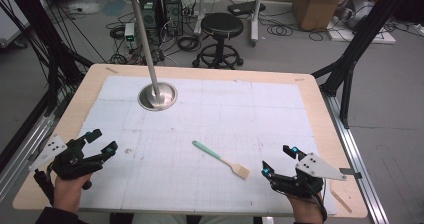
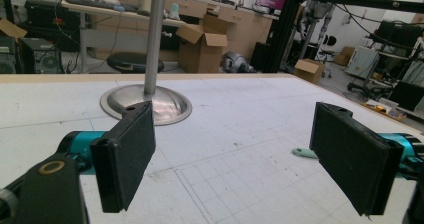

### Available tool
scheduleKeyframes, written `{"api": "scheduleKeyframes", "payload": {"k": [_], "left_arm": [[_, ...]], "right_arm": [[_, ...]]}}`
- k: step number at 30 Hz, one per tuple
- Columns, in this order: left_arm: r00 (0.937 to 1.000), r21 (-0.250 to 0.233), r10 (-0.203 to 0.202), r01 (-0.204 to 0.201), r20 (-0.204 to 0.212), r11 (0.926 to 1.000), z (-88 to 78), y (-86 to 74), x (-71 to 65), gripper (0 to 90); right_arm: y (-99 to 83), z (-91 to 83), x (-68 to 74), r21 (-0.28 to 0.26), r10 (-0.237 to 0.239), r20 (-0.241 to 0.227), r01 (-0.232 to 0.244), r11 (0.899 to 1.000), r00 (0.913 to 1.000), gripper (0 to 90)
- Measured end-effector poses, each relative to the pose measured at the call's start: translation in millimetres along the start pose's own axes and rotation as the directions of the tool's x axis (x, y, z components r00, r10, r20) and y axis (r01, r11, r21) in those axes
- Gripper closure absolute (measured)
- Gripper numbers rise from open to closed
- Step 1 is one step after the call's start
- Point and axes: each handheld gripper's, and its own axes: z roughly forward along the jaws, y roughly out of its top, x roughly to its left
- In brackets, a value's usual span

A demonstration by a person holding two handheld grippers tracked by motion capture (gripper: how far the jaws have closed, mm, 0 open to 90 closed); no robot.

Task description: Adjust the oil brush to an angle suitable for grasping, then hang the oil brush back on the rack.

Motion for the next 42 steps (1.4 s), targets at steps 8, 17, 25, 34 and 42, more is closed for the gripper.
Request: {"api": "scheduleKeyframes", "payload": {"k": [8,17,25,34,42], "left_arm": [[0.9999,0.004,0.011,-0.011,0.010,0.9999,-1.6,-0.1,-1.3,18.8],[0.9998,0.011,0.008,-0.008,0.019,0.9999,0.6,-0.5,-2.7,18.8],[0.9995,0.025,0.014,-0.014,0.029,0.9996,0.7,-2.0,-7.1,18.8],[0.9984,0.048,0.027,-0.029,0.051,0.9984,-6.7,-5.2,-13.6,18.8],[0.9982,0.052,0.028,-0.031,0.054,0.9982,-10.0,-5.8,-14.5,18.8]], "right_arm": [[1.6,3.8,0.0,-0.006,0.007,-0.007,-0.007,1.000,1.0000,17.4],[4.4,13.3,4.2,0.007,-0.014,-0.032,0.014,1.000,0.9994,17.4],[12.4,36.7,24.7,0.050,-0.070,-0.105,0.075,0.996,0.9920,17.6],[13.1,73.8,48.4,0.163,-0.108,-0.190,0.140,0.977,0.9758,17.7],[10.2,97.0,52.4,0.223,-0.094,-0.227,0.146,0.964,0.9693,24.8]]}}
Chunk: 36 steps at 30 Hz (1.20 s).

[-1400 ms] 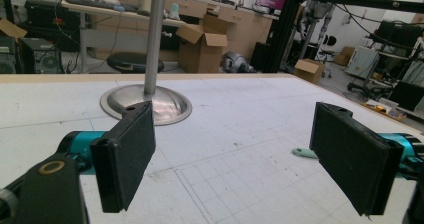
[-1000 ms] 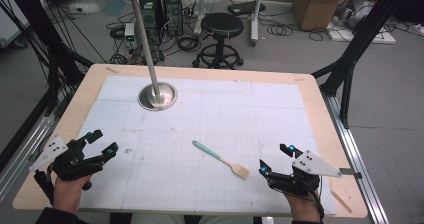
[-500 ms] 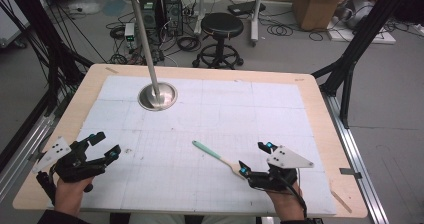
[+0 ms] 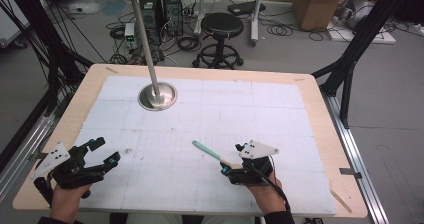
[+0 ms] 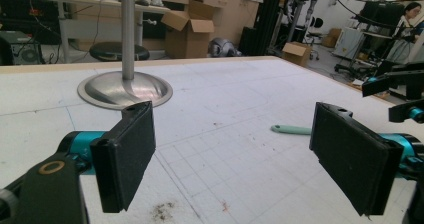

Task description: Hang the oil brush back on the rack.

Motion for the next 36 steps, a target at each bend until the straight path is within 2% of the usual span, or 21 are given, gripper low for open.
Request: {"api": "scheduleKeyframes", "payload": {"k": [3,6,8,16,24,25,30,31,34,36], "left_arm": [[1.0000,0.005,0.001,-0.001,0.002,1.0000,1.7,-0.1,0.3,18.8],[1.0000,0.006,0.002,-0.002,0.005,1.0000,2.2,-0.1,0.1,18.8],[1.0000,0.006,0.002,-0.002,0.005,1.0000,2.3,-0.1,0.5,18.9],[1.0000,0.006,-0.003,0.003,0.005,1.0000,2.6,-0.5,0.9,18.9],[1.0000,0.007,-0.004,0.004,0.004,1.0000,2.8,-0.7,0.5,19.0],[1.0000,0.010,-0.002,0.002,0.005,1.0000,2.9,-0.8,0.4,19.0],[1.0000,0.012,-0.002,0.002,0.006,0.9999,3.4,-1.1,0.6,19.1],[1.0000,0.013,-0.002,0.002,0.006,0.9999,3.6,-1.2,0.6,19.1],[1.0000,0.013,-0.003,0.003,0.006,0.9999,3.6,-1.3,0.4,19.1],[1.0000,0.013,-0.004,0.004,0.005,0.9999,3.6,-1.5,0.4,19.1]], "right_arm": [[-1.8,9.3,-3.1,0.024,0.012,-0.019,-0.012,1.000,0.9997,29.7],[-4.8,13.9,-5.0,0.050,0.019,-0.029,-0.018,0.999,0.9994,30.5],[-7.7,19.7,-6.2,0.095,0.014,-0.032,-0.011,0.995,0.9994,32.8],[-9.3,33.6,-11.7,0.180,0.013,-0.042,-0.005,0.984,0.9990,41.4],[-10.9,40.0,-14.6,0.202,0.004,-0.046,0.005,0.979,0.9989,51.9],[-12.0,42.7,-14.5,0.214,0.002,-0.057,0.010,0.977,0.9984,56.3],[-11.6,43.5,-13.9,0.215,0.003,-0.074,0.013,0.977,0.9973,64.9],[-11.3,43.7,-13.3,0.214,-0.004,-0.087,0.022,0.977,0.9962,70.6],[-10.8,43.7,-12.4,0.220,0.002,-0.094,0.019,0.975,0.9956,78.4],[-10.8,43.7,-12.7,0.222,0.007,-0.099,0.015,0.975,0.9951,80.4]]}}
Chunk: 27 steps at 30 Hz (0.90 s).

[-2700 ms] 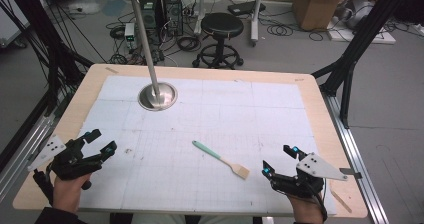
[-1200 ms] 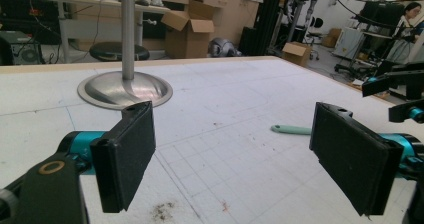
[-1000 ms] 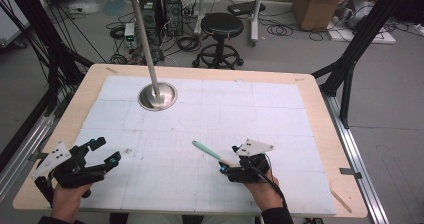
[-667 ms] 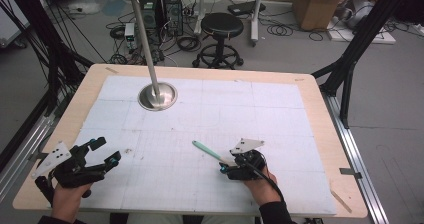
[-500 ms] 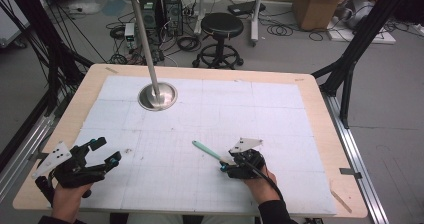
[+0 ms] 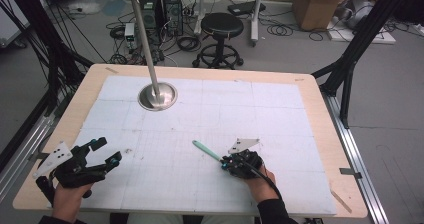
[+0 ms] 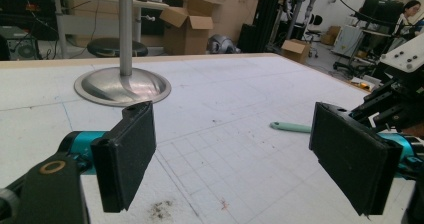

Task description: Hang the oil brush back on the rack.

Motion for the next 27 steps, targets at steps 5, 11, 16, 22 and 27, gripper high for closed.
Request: {"api": "scheduleKeyframes", "payload": {"k": [5,11,16,22,27], "left_arm": [[1.0000,0.003,0.000,0.000,-0.002,1.0000,0.0,-0.4,0.2,19.3],[1.0000,0.004,-0.002,0.002,-0.002,1.0000,0.1,-0.7,0.0,19.4],[1.0000,0.006,-0.002,0.002,0.005,1.0000,0.8,-0.9,0.0,19.7],[0.9997,-0.001,-0.006,0.006,0.022,1.0000,1.2,0.0,-0.3,19.8],[0.9976,-0.020,-0.024,0.025,0.064,0.9995,1.2,3.5,-1.8,20.9]], "right_arm": [[1.9,0.1,-0.5,0.014,0.017,-0.003,-0.017,1.000,0.9999,81.7],[4.3,0.0,1.8,0.032,0.003,0.015,-0.003,0.999,0.9999,82.4],[3.6,-0.8,1.0,0.023,0.016,0.011,-0.017,1.000,0.9998,82.6],[3.4,-7.9,0.9,-0.036,0.052,-0.022,-0.053,0.998,0.9984,82.7],[7.8,-21.9,6.1,-0.122,0.056,-0.071,-0.064,0.990,0.9959,82.6]]}}
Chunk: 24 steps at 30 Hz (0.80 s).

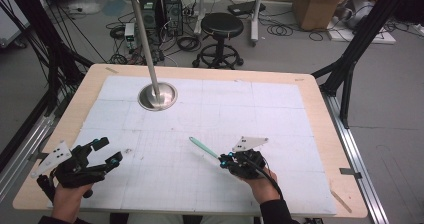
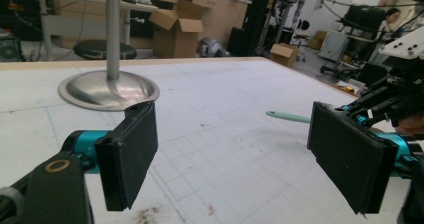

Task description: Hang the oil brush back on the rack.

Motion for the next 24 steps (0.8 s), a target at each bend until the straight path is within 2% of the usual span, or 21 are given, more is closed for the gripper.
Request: {"api": "scheduleKeyframes", "payload": {"k": [6,8,10,13,14,15,16,17,18,19,20,21,22,24], "left_arm": [[0.9954,-0.014,-0.020,0.021,0.094,0.9997,4.3,6.0,-5.8,24.9],[0.9908,-0.018,-0.036,0.039,0.130,0.9991,7.2,7.8,-8.7,26.6],[0.9866,-0.007,-0.030,0.031,0.160,0.9995,11.0,10.6,-12.7,26.5],[0.9753,-0.006,-0.031,0.033,0.219,0.9994,18.3,16.6,-20.7,26.3],[0.9753,-0.006,-0.031,0.033,0.219,0.9994,18.3,16.6,-20.7,26.1],[0.9699,-0.006,-0.034,0.036,0.241,0.9993,21.2,18.8,-23.6,26.0],[0.9585,-0.005,-0.040,0.043,0.282,0.9991,28.7,23.5,-30.5,25.7],[0.9585,-0.005,-0.040,0.043,0.282,0.9991,28.7,23.5,-30.5,24.9],[0.9490,0.004,-0.035,0.035,0.313,0.9994,37.0,28.1,-37.6,24.4],[0.9490,0.004,-0.035,0.035,0.313,0.9994,37.0,28.1,-37.6,24.4],[0.9441,0.010,-0.031,0.029,0.328,0.9995,41.3,30.3,-40.8,24.4],[0.9391,0.016,-0.023,0.019,0.343,0.9997,45.3,32.4,-43.9,24.5],[0.9274,0.017,-0.024,0.019,0.373,0.9997,53.1,35.6,-49.4,24.5],[0.9178,0.016,-0.024,0.019,0.396,0.9997,59.7,37.9,-54.1,24.8]], "right_arm": [[8.3,-14.4,9.6,-0.114,-0.035,-0.063,0.028,0.993,0.9974,82.6],[11.2,-18.3,12.3,-0.148,-0.046,-0.085,0.033,0.988,0.9953,82.6],[14.2,-21.4,15.2,-0.180,-0.055,-0.106,0.036,0.983,0.9928,82.6],[18.5,-24.8,20.1,-0.217,-0.069,-0.138,0.038,0.976,0.9880,82.5],[19.9,-25.3,21.6,-0.228,-0.075,-0.148,0.040,0.973,0.9861,82.5],[21.1,-25.8,23.0,-0.241,-0.086,-0.157,0.046,0.969,0.9839,82.5],[22.5,-26.3,24.8,-0.253,-0.090,-0.168,0.045,0.966,0.9816,82.5],[22.5,-26.3,24.8,-0.253,-0.090,-0.168,0.045,0.966,0.9816,82.5],[24.9,-27.7,28.0,-0.283,-0.102,-0.199,0.043,0.958,0.9747,82.5],[24.9,-27.7,28.0,-0.283,-0.102,-0.199,0.043,0.958,0.9747,82.5],[27.9,-29.7,31.7,-0.309,-0.115,-0.227,0.040,0.950,0.9671,82.5],[29.4,-30.7,33.6,-0.323,-0.125,-0.237,0.043,0.945,0.9635,82.5],[31.0,-31.9,35.7,-0.335,-0.134,-0.244,0.046,0.941,0.9606,82.5],[33.6,-34.2,39.3,-0.356,-0.152,-0.254,0.053,0.933,0.9553,82.5]]}}
